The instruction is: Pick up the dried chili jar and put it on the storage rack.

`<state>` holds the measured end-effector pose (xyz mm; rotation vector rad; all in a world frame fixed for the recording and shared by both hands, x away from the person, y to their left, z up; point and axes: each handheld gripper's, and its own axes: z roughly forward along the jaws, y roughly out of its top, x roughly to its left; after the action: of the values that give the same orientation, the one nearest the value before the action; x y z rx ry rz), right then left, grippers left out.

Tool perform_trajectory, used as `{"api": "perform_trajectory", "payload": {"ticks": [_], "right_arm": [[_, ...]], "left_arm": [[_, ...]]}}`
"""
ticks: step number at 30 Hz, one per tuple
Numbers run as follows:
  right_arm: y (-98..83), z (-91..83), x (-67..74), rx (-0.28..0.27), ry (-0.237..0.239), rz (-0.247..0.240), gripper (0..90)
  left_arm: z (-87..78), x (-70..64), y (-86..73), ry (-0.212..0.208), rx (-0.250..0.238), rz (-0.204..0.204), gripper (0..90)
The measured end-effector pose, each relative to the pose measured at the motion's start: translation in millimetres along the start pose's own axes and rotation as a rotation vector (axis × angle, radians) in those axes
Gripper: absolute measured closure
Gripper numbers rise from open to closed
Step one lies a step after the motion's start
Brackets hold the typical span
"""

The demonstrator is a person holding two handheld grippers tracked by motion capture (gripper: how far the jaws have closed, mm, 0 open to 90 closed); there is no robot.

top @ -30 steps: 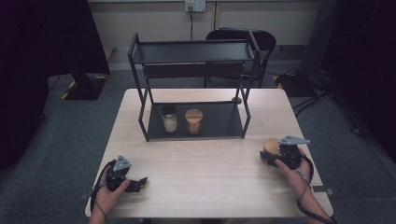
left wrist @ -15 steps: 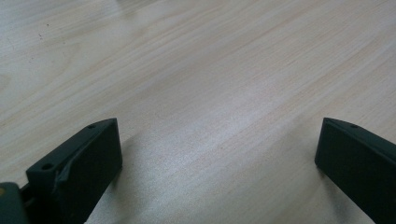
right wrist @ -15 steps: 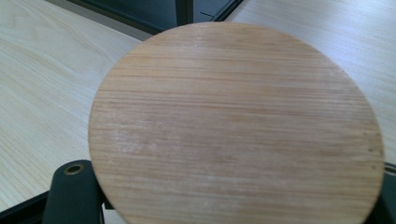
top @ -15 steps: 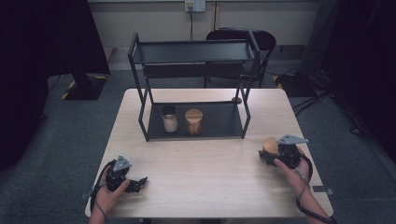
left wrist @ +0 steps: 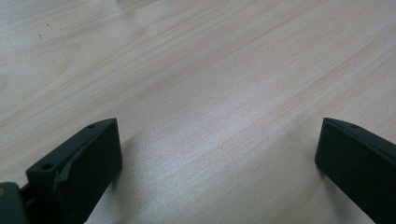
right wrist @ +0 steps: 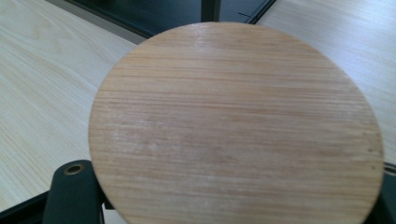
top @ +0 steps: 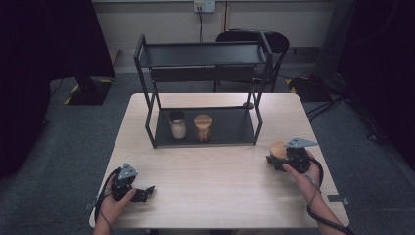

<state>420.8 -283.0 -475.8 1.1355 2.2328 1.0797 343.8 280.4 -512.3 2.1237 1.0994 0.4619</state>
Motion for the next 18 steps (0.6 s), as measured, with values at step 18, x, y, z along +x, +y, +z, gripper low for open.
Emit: {"api": "perform_trajectory", "payload": {"ticks": [18], "right_arm": [[21.8, 11.1, 16.4, 0.001, 0.037, -0.047, 25.0]], "left_arm": [[0.0, 0.1, 0.0, 0.0, 0.0, 0.0, 0.2]]}}
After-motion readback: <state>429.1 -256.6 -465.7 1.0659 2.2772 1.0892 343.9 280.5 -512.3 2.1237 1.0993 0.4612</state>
